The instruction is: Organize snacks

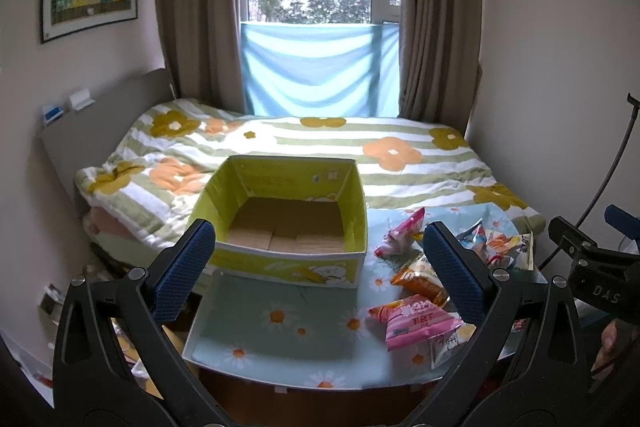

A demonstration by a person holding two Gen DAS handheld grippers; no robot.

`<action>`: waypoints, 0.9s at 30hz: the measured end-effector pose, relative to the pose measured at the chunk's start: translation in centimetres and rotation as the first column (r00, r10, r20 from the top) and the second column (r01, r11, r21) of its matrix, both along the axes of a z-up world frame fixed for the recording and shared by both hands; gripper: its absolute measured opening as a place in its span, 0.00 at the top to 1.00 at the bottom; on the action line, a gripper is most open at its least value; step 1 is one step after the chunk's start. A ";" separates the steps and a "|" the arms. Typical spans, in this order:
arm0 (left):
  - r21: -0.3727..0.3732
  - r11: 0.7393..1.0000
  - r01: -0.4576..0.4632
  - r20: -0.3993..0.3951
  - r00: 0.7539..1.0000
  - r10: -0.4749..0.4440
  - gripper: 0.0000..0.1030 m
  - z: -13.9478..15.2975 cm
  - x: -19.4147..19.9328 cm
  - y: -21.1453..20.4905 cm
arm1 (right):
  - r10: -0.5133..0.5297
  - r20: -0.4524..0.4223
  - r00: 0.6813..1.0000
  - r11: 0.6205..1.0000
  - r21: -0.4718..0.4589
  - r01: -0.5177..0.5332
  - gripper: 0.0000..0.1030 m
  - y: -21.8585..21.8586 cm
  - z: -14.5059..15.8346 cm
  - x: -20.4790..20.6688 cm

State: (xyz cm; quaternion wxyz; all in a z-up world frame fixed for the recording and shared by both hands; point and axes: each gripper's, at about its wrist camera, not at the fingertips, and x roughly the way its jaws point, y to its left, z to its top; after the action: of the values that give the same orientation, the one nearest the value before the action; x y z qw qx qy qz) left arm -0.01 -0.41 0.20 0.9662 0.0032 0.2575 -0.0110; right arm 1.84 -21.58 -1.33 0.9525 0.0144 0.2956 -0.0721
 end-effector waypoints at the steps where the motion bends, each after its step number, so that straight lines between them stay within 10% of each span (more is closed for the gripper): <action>1: 0.001 1.000 0.001 0.000 1.000 -0.001 0.00 0.0 0.0 0.0 | -0.001 -0.001 1.000 1.000 0.000 0.001 0.00 0.0 0.0 0.0; 27: 0.000 1.000 0.002 -0.018 1.000 -0.002 0.00 -0.2 0.5 -0.1 | 0.002 -0.003 1.000 1.000 0.001 -0.002 0.00 0.2 -0.1 -0.1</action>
State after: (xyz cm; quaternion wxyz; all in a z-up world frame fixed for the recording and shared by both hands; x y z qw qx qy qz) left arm 0.51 -0.49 -0.05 0.9638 0.0035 0.2663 -0.0120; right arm 1.74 -21.37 -1.40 0.9521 0.0147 0.2969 -0.0711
